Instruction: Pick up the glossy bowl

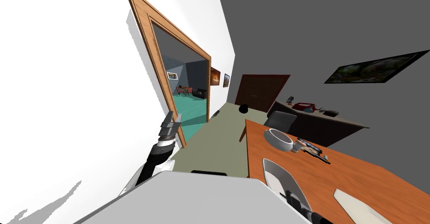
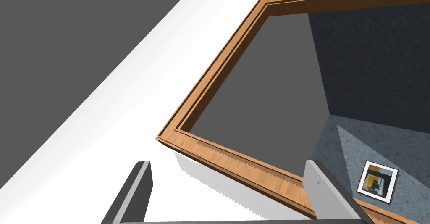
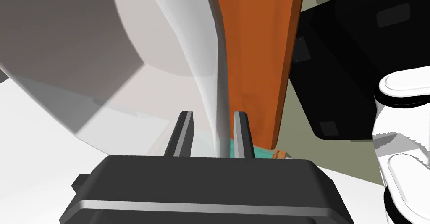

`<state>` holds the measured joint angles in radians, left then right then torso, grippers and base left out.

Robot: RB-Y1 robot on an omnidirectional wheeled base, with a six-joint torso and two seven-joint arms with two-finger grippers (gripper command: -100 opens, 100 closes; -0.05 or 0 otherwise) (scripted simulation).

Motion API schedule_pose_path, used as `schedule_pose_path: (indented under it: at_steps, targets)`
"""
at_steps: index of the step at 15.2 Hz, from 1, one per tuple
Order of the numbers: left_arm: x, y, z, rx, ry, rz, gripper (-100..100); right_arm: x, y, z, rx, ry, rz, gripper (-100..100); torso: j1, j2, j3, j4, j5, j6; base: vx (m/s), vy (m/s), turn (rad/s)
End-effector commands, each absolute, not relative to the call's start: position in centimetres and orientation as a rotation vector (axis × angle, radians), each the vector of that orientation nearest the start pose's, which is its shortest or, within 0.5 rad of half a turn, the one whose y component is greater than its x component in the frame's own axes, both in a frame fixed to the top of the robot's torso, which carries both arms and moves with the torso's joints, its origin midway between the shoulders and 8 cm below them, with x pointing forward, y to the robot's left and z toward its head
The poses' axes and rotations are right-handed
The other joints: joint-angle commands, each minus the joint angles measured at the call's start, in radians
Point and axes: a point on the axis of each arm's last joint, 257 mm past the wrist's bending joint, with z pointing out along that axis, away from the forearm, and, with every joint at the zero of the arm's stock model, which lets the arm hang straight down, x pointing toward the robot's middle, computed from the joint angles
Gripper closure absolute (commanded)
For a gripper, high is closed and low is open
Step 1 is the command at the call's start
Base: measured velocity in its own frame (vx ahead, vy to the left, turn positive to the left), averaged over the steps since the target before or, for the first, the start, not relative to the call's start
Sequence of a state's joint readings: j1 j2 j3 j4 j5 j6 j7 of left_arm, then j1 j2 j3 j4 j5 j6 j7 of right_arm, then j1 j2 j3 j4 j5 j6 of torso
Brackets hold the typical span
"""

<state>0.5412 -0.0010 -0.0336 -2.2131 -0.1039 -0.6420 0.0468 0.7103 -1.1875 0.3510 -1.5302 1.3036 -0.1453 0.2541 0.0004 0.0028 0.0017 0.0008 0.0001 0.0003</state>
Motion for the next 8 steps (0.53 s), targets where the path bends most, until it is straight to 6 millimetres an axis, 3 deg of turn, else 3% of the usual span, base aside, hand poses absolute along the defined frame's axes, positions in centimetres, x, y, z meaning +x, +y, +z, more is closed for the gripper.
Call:
schedule_pose_path:
  at_steps: [1, 3, 8]
  targets:
    - [33.3, 25.6, 0.7, -0.58, 0.644, -1.319, 0, 13.0, -51.2, -46.0, -1.361, 2.364, -0.306, 100, 0.0, 0.0, 0.0, 0.0, 0.0, 0.0, -0.005, 0.001, -0.001]
    - [33.3, 25.6, 0.7, -0.58, 0.644, -1.319, 0, 13.0, -51.2, -46.0, -1.365, 2.363, -0.306, 100, 0.0, -0.001, 0.0, 0.0, 0.0, 0.0, 0.0, 0.0, 0.0]
    - [33.3, 25.6, 0.7, -0.58, 0.644, -1.319, 0, 13.3, -50.6, -44.3, -1.424, 2.328, -0.289, 100, 0.002, -0.003, -0.002, 0.0, 0.002, 0.002, 0.046, 0.005, -0.185]
